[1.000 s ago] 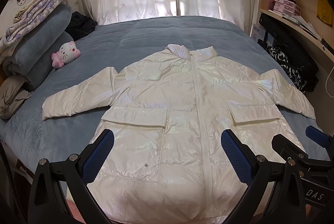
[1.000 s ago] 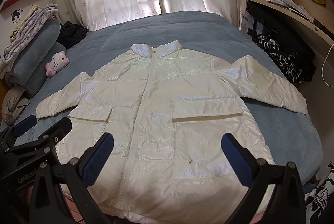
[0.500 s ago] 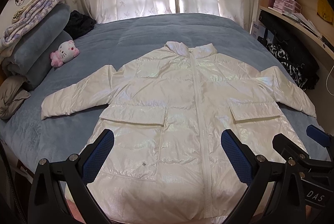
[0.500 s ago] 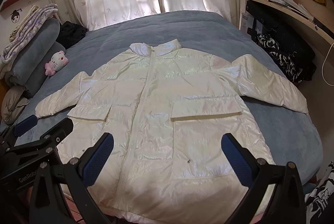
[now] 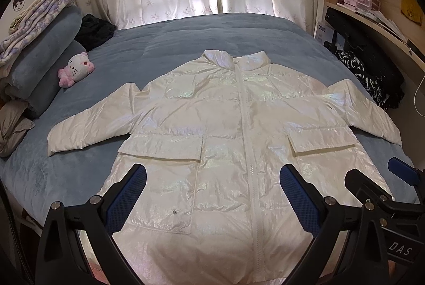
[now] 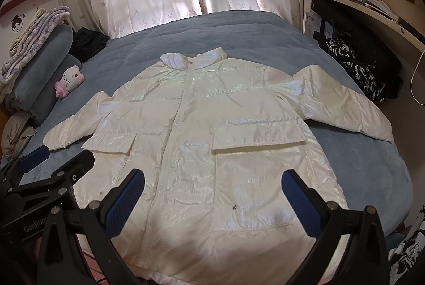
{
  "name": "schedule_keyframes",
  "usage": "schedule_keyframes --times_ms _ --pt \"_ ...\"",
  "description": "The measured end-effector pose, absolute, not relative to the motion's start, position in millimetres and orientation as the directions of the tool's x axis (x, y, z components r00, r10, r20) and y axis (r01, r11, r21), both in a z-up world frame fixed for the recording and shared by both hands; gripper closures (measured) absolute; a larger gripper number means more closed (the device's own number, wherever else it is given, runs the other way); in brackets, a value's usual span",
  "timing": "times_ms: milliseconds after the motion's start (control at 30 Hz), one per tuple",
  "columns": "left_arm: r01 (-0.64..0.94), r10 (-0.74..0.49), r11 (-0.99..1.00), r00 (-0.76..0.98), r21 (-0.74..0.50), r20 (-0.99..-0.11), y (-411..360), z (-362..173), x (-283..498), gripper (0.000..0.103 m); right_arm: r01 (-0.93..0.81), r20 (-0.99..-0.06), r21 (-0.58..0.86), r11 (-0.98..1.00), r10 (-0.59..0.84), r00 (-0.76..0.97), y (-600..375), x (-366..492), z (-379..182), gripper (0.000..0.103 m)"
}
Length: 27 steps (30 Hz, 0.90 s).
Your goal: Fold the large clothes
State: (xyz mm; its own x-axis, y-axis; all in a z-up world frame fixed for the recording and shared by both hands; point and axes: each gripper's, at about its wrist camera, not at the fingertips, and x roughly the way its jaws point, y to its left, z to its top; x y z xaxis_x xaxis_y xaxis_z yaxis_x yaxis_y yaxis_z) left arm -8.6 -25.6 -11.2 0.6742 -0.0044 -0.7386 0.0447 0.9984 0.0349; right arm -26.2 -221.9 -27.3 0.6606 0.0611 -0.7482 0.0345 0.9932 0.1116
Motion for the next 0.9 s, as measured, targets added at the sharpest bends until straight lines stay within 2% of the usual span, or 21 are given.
schedule_keyframes --times_ms 567,900 --pt "0.109 -0.071 0.994 0.697 0.007 -0.714 -54 14 28 0.004 0.045 -0.74 0.096 0.994 0.041 0.672 -246 -6 -13 0.0" --pt "0.185 -0.159 0.982 0.74 -0.03 -0.653 -93 58 78 0.004 0.163 -0.686 0.001 0.987 -0.118 0.718 -295 19 40 0.0"
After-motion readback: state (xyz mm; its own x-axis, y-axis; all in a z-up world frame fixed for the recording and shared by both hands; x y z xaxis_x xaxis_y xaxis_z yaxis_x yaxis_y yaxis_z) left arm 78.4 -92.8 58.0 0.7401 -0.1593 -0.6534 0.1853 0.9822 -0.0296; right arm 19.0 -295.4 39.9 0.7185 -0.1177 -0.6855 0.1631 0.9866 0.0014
